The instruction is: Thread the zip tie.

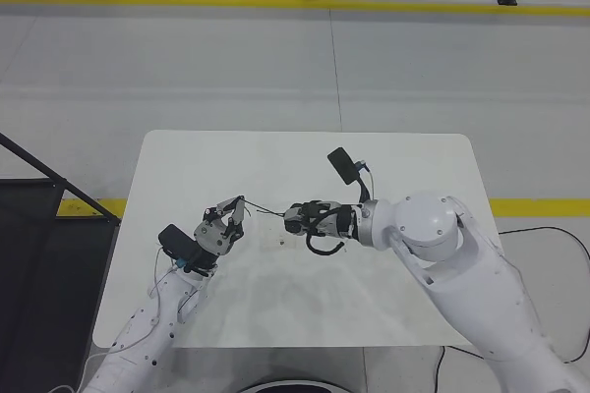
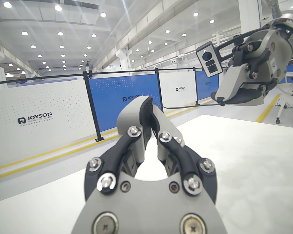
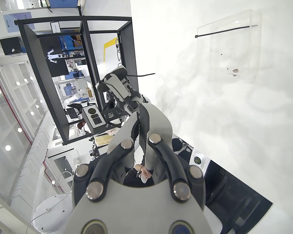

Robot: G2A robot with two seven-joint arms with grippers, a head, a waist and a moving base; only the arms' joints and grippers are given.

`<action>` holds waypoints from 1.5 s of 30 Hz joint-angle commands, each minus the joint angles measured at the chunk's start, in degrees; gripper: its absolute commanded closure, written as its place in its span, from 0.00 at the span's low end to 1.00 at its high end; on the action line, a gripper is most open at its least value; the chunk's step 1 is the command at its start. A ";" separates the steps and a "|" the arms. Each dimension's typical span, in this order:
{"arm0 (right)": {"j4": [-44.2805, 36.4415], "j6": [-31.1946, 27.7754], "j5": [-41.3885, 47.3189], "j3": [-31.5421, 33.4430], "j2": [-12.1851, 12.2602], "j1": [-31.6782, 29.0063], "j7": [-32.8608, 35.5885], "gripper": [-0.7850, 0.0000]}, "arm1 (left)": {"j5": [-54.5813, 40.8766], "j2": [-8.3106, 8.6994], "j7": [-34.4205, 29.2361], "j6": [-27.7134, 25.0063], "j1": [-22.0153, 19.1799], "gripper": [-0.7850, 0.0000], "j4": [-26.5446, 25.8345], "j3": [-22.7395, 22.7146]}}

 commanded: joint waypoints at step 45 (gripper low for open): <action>0.32 -0.11 0.60 0.12 0.23 0.06 0.42 1.00 | 0.00 0.00 0.00 0.00 0.00 1.00 0.00 0.00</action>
